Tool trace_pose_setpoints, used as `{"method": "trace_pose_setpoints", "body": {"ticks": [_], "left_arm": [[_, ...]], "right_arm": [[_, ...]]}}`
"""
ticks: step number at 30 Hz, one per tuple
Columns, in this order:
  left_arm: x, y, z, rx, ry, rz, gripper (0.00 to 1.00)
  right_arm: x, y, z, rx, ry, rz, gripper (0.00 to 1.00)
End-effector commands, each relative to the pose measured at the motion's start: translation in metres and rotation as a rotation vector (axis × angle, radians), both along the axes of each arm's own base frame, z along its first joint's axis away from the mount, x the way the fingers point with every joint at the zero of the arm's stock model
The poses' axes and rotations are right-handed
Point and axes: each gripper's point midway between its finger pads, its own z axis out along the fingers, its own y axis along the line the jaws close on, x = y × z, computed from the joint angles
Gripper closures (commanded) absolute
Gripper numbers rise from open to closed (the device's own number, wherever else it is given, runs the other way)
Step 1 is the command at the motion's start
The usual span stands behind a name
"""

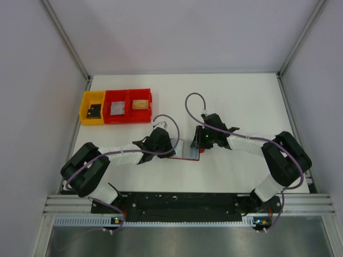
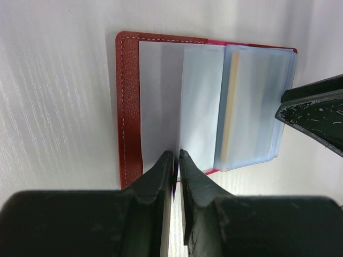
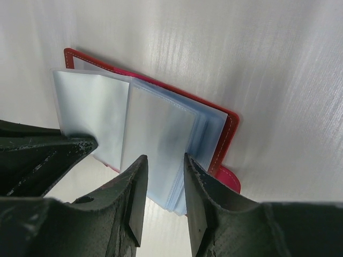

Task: Take the credit cards out of the card holder
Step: Remove the credit card from the card holder.

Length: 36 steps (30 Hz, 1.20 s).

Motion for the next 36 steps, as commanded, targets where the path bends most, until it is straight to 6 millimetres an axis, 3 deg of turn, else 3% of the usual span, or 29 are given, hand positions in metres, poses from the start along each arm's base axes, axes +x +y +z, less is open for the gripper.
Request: {"method": "trace_pose_setpoints", "body": {"ticks": [1,11,19,26,32,36], "left_arm": [[0.002,-0.005,0.005,-0.033,-0.015,0.001,0.85],[0.003,-0.007,0.005,-0.039,-0.016,0.002,0.86],[-0.001,-0.012,0.007,-0.069,0.001,-0.023,0.86],[-0.002,-0.014,0.013,-0.098,-0.007,-0.020,0.86],[-0.005,-0.005,0.025,-0.121,-0.042,0.021,0.85],[-0.005,0.012,0.037,-0.128,-0.097,0.091,0.83]], "right_arm": [[0.002,0.010,0.008,0.057,-0.004,0.013,0.66],[0.009,0.031,0.031,0.169,-0.028,0.046,0.66],[0.013,0.037,0.030,0.166,-0.022,0.056,0.66],[0.013,0.066,0.043,0.222,-0.029,0.137,0.65],[0.012,0.091,0.055,0.247,-0.052,0.196,0.63],[0.011,0.101,0.044,0.235,-0.024,0.219,0.61]]}}
